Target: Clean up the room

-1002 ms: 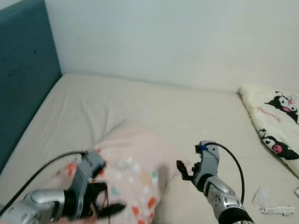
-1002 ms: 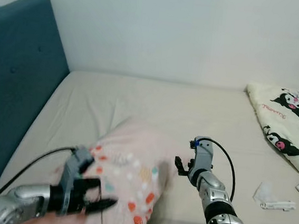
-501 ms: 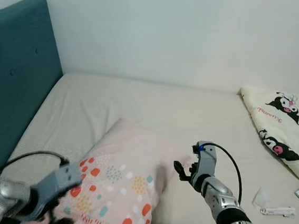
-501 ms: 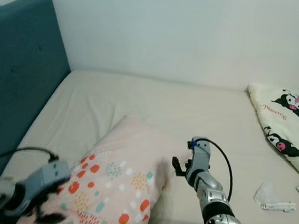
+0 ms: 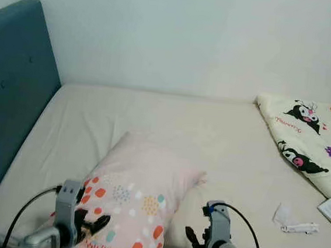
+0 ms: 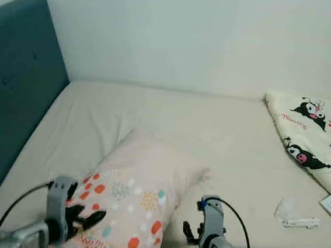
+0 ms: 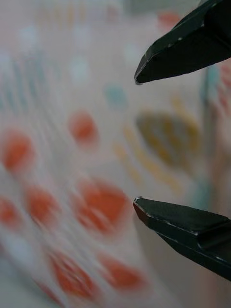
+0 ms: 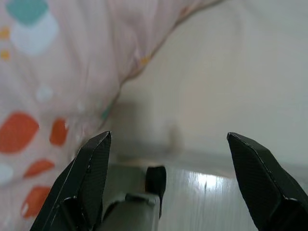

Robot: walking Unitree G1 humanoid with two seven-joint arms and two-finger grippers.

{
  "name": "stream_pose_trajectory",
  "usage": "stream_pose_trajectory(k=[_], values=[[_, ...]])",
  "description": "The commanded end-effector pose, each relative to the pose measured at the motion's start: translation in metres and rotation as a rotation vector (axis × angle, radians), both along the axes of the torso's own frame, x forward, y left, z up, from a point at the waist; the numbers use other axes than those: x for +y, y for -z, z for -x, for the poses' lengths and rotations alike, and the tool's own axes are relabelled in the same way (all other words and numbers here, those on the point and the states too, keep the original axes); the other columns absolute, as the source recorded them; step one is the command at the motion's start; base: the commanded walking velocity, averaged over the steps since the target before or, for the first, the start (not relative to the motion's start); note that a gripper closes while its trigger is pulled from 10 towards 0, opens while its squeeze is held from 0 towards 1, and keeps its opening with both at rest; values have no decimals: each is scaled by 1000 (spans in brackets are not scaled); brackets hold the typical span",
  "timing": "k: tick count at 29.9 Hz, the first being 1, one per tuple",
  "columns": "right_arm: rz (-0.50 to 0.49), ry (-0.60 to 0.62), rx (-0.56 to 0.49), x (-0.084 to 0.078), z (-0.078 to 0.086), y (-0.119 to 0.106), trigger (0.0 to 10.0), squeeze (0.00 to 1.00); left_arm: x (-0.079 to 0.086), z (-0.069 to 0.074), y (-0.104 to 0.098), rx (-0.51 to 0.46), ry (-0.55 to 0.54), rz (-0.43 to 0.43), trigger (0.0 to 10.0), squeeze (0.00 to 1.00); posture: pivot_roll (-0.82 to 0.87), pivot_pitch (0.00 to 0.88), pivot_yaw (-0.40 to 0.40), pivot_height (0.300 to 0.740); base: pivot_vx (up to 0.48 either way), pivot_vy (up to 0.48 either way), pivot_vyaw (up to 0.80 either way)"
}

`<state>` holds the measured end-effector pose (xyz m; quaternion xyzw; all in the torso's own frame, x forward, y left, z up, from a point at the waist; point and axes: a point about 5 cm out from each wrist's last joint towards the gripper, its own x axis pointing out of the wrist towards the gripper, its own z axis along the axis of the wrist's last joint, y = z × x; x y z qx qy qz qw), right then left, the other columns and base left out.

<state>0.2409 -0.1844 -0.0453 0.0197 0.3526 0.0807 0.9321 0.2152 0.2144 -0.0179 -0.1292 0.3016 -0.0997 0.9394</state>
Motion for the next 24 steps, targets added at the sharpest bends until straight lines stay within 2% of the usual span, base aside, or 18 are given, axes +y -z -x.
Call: stream_pose_trajectory(k=[1,3,5,11,19,22,23,24], values=[[4,16,11,-4,6,4,10000,0,14,9,9,18,-126,13,10000,0,-47,29,-54,740,0,431,0],[7,13,11,-4,6,4,10000,0,25,13,13,23,-230,48,10000,0,-46,30,-54,740,0,429,0],[7,13,4,-4,4,2,10000,0,29,13,14,21,-261,47,10000,0,-44,28,-53,740,0,431,0],[-10,0,-43,3,-8,-6,10000,0,26,6,18,13,-249,21,10000,0,-38,25,-49,740,0,434,0],[-19,0,-55,6,-8,-6,10000,0,14,-3,17,-22,-208,45,10000,0,-41,25,-46,740,0,420,0],[-23,6,-61,5,-8,-7,10000,0,-6,-17,5,-121,-71,55,10000,0,-45,28,-46,740,0,0,0],[-23,6,-61,5,-8,-7,10000,0,-6,-17,5,-121,-71,55,10000,0,-45,28,-46,740,0,0,0],[-23,8,-65,5,-9,-7,10000,0,-18,-26,-3,-183,6,56,10000,0,-45,27,-47,740,0,0,0]])
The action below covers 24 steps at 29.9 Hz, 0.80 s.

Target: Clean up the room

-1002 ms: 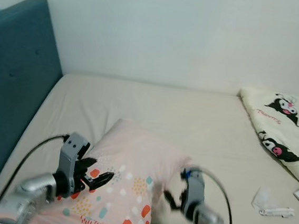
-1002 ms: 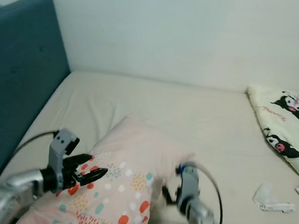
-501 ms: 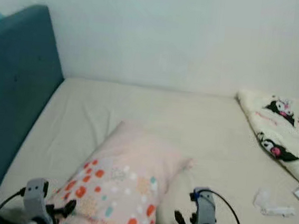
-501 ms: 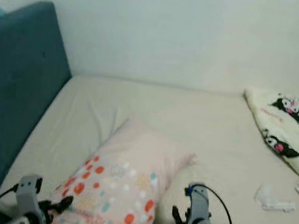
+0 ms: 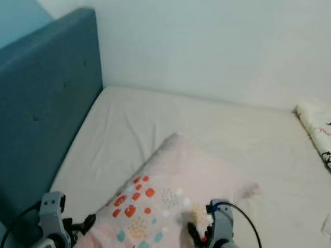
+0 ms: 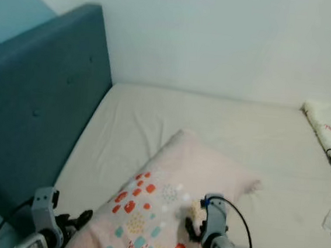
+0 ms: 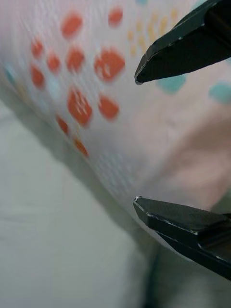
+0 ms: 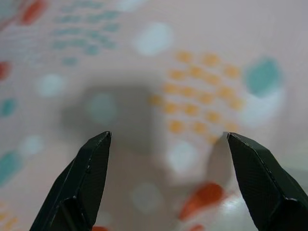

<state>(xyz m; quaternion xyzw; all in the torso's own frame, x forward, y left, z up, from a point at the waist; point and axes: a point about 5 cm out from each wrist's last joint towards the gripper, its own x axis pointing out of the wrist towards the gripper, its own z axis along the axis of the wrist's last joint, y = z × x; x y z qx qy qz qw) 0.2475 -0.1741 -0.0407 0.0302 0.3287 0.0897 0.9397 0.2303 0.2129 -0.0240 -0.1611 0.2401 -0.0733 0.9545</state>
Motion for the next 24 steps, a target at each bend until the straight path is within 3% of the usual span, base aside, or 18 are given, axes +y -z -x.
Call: stream_pose_trajectory(k=[1,7,12,14,17,20,22,24], values=[[6,15,-18,-5,-3,-3,10000,0,-22,-14,-13,-99,120,-5,10000,0,-45,27,-47,740,0,0,0],[0,13,-30,-3,-7,-6,10000,0,-45,-25,-25,-173,227,5,10000,0,-52,18,-44,740,0,-160,0],[-6,11,-38,-2,-9,-7,10000,0,-56,-36,-36,-239,212,-24,10000,0,-54,14,-44,740,0,-439,0],[-6,11,-39,-3,-9,-8,10000,0,-61,-39,-41,-264,221,15,10000,0,-54,12,-44,740,0,0,0],[-10,22,-43,-5,-11,-9,10000,0,-79,-40,-56,-335,342,101,10000,0,-54,7,-47,740,0,0,0],[-12,27,-43,-6,-12,-10,10000,0,-85,-40,-61,-355,387,115,10000,0,-54,7,-47,740,0,0,0],[-5,50,-24,-8,-16,-12,10000,0,-96,-35,-68,-369,521,161,10000,0,-56,8,-44,730,0,0,0],[-3,58,-28,-9,-18,-13,10000,0,-98,-34,-68,-370,554,158,10000,0,-56,9,-44,725,0,0,0]])
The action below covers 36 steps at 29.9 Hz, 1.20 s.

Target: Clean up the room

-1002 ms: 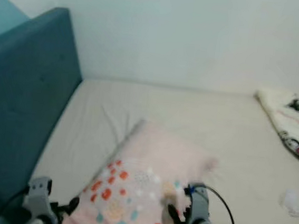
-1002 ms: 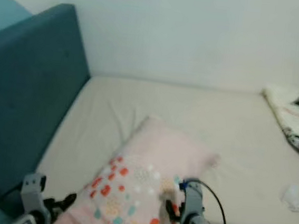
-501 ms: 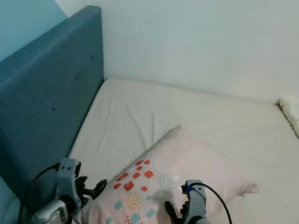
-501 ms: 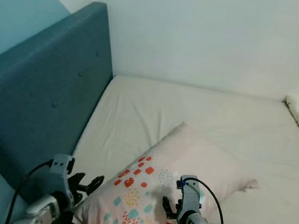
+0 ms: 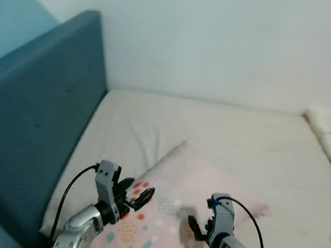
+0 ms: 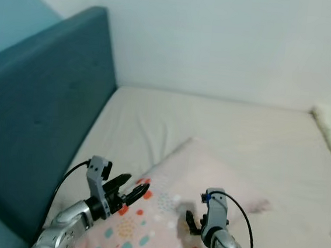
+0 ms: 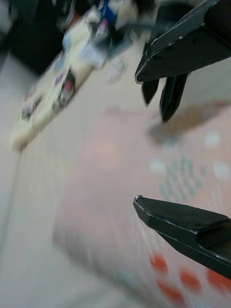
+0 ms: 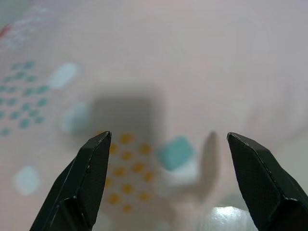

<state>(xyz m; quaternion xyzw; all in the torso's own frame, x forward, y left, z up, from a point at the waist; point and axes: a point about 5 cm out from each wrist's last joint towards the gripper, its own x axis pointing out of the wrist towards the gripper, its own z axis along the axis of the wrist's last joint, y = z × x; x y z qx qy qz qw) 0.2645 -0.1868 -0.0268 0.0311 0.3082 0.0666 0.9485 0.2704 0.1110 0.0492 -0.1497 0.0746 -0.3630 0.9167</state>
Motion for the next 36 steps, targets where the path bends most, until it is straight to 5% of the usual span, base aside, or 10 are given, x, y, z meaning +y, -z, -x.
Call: stream_pose_trajectory(k=[1,13,28,36], values=[[-14,11,15,3,-1,1,10000,0,3,6,5,25,34,-13,10000,0,-56,9,-44,725,0,0,0],[-27,64,-10,-3,-7,-5,10000,0,7,-7,1,-81,76,-252,10000,0,-63,13,-34,665,0,0,0],[-39,85,-15,-6,-8,-7,10000,0,10,-25,-2,-140,-115,-342,10000,0,-69,14,-36,600,0,0,0],[-52,88,-31,-5,-13,-11,10000,0,3,-25,-6,-171,-115,-328,10000,0,-67,16,-35,565,0,0,0]])
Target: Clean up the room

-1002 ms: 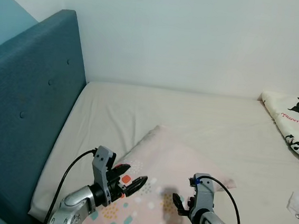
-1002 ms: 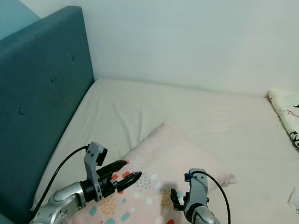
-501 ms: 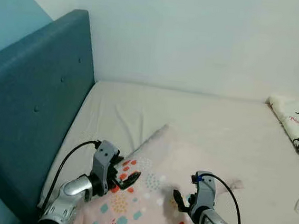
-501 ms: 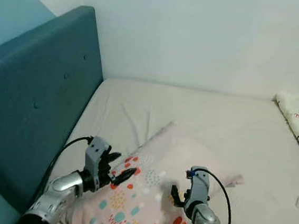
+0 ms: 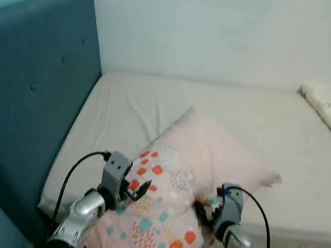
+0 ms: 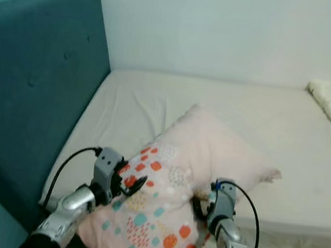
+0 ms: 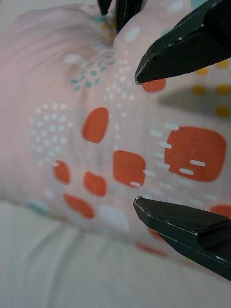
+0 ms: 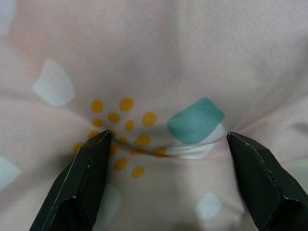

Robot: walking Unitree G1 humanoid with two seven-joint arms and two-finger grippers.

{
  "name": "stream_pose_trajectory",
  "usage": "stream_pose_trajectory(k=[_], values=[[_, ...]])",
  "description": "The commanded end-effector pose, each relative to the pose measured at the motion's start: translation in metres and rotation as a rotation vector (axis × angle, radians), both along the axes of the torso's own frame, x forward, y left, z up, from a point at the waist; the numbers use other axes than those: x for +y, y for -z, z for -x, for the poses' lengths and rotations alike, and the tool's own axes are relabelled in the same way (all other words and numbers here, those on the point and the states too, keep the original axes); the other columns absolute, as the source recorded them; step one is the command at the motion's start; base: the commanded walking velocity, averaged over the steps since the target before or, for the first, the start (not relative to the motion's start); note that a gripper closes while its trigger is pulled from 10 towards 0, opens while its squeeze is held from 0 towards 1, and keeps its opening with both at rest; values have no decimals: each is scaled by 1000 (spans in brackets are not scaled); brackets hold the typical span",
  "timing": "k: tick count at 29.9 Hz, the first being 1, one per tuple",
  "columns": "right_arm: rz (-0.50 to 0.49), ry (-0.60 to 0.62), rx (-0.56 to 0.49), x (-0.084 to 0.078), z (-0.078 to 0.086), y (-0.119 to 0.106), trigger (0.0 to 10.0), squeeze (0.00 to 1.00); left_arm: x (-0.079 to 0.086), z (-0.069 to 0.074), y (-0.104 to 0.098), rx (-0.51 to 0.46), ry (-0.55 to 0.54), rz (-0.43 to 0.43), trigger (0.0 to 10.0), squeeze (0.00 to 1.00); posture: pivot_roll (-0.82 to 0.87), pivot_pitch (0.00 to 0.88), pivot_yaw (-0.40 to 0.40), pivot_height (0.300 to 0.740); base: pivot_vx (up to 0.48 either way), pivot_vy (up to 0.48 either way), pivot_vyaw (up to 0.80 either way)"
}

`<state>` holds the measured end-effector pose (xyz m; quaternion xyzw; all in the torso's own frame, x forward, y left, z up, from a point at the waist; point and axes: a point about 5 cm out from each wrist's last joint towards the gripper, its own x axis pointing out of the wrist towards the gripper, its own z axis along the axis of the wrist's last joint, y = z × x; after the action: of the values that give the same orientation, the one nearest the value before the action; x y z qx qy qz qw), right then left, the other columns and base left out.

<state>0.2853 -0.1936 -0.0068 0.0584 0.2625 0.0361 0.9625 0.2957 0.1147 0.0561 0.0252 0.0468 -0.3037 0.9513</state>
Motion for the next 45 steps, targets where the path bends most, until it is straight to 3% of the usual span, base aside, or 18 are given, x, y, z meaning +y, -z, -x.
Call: stream_pose_trajectory(k=[1,7,15,18,22,23,28,30,31,38,45], values=[[-20,7,52,2,7,8,10000,0,-4,0,1,-2,12,-4,10000,0,-70,17,-32,555,0,0,0],[-28,10,44,3,6,7,10000,0,-8,1,2,1,26,-4,10000,0,-74,22,-26,535,0,0,0],[-38,6,36,6,6,7,10000,0,-28,-14,-11,-27,80,-46,10000,0,-74,27,-20,500,0,0,0],[-50,1,25,8,4,5,10000,0,-30,-26,-12,-11,11,-154,10000,0,-79,29,-13,485,0,0,0],[-53,-2,22,9,4,5,10000,0,-30,-29,-11,-5,-18,-183,10000,0,-80,30,-10,475,0,0,0],[-54,-4,17,9,4,5,10000,0,-34,-34,-8,26,-88,-236,10000,0,-94,32,-1,465,0,0,0],[-52,-4,16,9,5,5,10000,0,-35,-38,-6,58,-166,-247,10000,0,-98,32,0,455,0,0,0],[-51,-5,17,9,5,6,10000,0,-33,-40,-6,65,-192,-265,10000,0,-101,32,1,450,0,0,0],[-51,-8,17,11,6,6,10000,0,-20,-49,-7,147,-273,-234,10000,0,-102,29,7,435,0,0,0],[-54,-12,14,13,6,6,10000,0,1,-54,-4,215,-367,-219,10000,0,-108,30,19,405,0,0,0],[-61,-12,9,15,7,7,10000,0,27,-59,-6,176,-449,-359,10000,0,-117,32,28,370,0,0,0]])
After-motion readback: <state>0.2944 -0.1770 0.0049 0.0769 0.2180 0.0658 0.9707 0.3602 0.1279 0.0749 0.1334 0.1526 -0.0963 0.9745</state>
